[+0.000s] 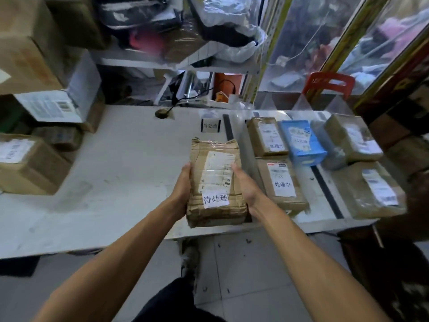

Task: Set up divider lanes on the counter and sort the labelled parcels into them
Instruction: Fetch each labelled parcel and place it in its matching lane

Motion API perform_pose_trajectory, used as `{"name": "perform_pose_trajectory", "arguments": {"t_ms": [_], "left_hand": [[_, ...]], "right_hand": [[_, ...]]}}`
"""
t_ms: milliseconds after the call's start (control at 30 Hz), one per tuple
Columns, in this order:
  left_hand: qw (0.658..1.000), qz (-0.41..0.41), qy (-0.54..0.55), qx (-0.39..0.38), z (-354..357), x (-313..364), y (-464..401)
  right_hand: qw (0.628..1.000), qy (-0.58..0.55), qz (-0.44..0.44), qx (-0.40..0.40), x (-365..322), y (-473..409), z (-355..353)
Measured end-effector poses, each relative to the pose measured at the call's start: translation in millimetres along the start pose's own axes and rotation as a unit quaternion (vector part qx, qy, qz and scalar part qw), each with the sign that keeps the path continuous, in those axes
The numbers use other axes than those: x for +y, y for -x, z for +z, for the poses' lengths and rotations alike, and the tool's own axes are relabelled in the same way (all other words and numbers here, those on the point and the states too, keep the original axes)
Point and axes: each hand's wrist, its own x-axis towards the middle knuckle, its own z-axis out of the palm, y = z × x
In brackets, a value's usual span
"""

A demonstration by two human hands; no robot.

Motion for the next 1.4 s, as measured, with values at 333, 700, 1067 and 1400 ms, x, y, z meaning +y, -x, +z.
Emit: {"name": "perform_pose_trajectory", "arguments": {"t_ms": [333, 700, 1067, 1400], "left_hand": [[0.997, -0.036, -0.056, 0.027, 38.1, 62.5, -167.1], [0.952, -0.011, -0.290, 0.096, 29.3, 1.4, -267.4], [0.958, 0.053, -0.252, 0.130, 31.4, 42.3, -142.0], [0.846, 0.099, -0.331, 0.406, -116.1, 11.0, 54.2]], "right_hand": [[0.984, 0.152, 0.045, 0.085, -80.6, -158.7, -38.5], [0.849, 0.525, 0.017, 0.060, -61.1, -166.9, -35.0], [0.782, 0.599, -0.171, 0.029, -61.8, -144.6, -3.6], [0.686, 0.627, -0.302, -0.214, -27.5, -72.9, 165.7]]}}
